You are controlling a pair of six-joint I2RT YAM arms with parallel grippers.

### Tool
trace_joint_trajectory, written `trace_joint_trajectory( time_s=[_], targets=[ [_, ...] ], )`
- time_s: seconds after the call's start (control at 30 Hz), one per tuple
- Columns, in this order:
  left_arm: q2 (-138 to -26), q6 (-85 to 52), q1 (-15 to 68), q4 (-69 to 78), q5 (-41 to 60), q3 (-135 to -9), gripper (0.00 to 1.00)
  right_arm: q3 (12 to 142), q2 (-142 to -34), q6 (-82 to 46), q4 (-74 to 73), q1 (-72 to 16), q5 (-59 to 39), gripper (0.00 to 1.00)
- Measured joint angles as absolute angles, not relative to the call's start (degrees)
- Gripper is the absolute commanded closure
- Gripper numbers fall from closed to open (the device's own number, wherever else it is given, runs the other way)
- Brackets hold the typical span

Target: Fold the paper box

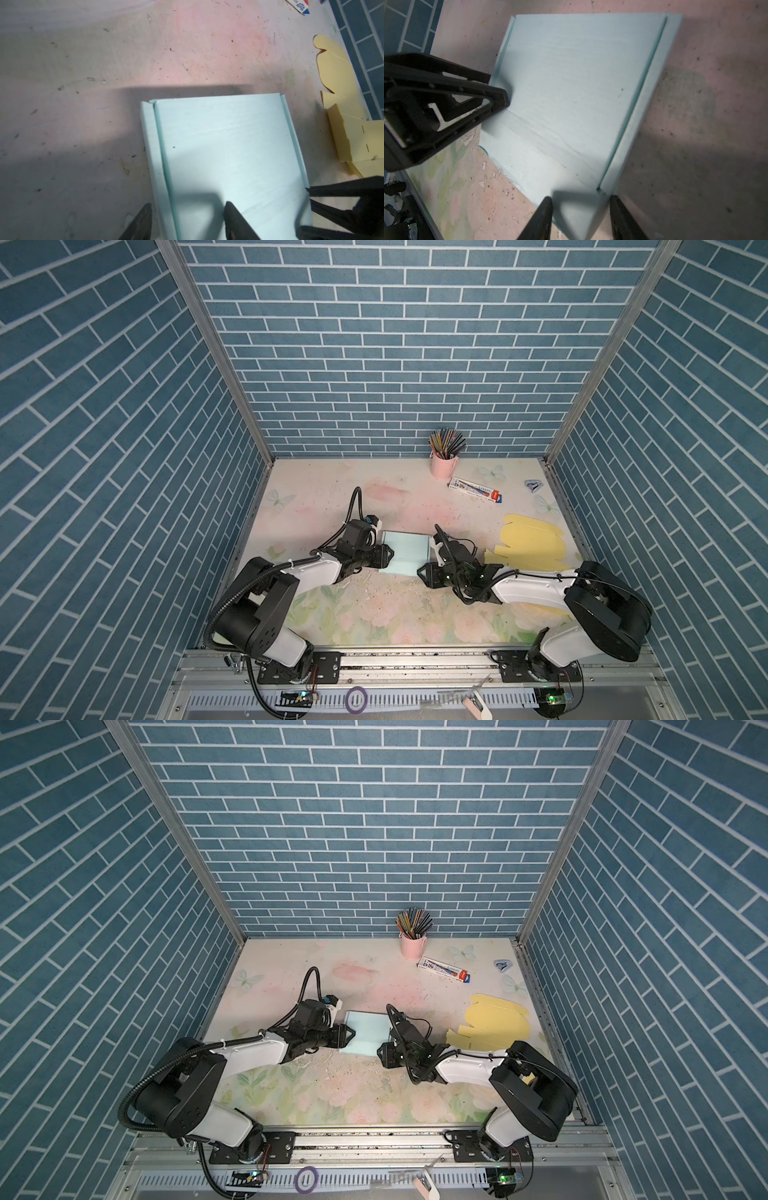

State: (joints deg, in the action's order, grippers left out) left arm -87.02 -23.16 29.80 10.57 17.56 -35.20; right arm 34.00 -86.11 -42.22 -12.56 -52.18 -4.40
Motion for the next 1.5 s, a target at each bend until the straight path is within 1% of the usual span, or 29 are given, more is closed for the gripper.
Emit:
trace_joint_trajectory(
  time_s=[0.3, 0.6, 0.7, 0.77, 1.03, 1.27, 1.5],
  targets=[
    [-88.8, -24.1, 30.5, 14.2, 17.0, -35.2, 0.53, 34.1, -86.3, -42.2, -12.2, -52.2, -3.9, 0.58],
    [-90.7, -24.4, 30.5, 17.2, 17.0, -35.6, 0.53, 37.2, -87.2, -40.9, -7.0, -52.2, -0.4, 0.59],
    [-91.0, -24.5, 30.4, 17.5, 17.0, -35.7, 0.54, 38.3, -87.8, -40.0, -5.6, -52.2, 1.0, 0.63],
    [-91.0, -24.4, 30.4, 17.5, 17.0, -35.8, 0.54, 38.9, -88.2, -39.9, -5.0, -52.2, 1.8, 0.64],
    [-91.1, -24.4, 30.4, 17.5, 16.8, -35.9, 0.54, 39.5, -89.2, -39.0, -4.7, -52.2, 3.4, 0.65],
    [-91.5, -24.4, 30.4, 17.8, 16.8, -36.1, 0.55, 39.5, -89.3, -38.9, -4.8, -52.2, 4.8, 0.68],
    [-91.5, -24.4, 30.4, 17.9, 16.9, -36.1, 0.55, 39.5, -89.4, -38.9, -4.9, -52.2, 7.0, 0.67]
  ],
)
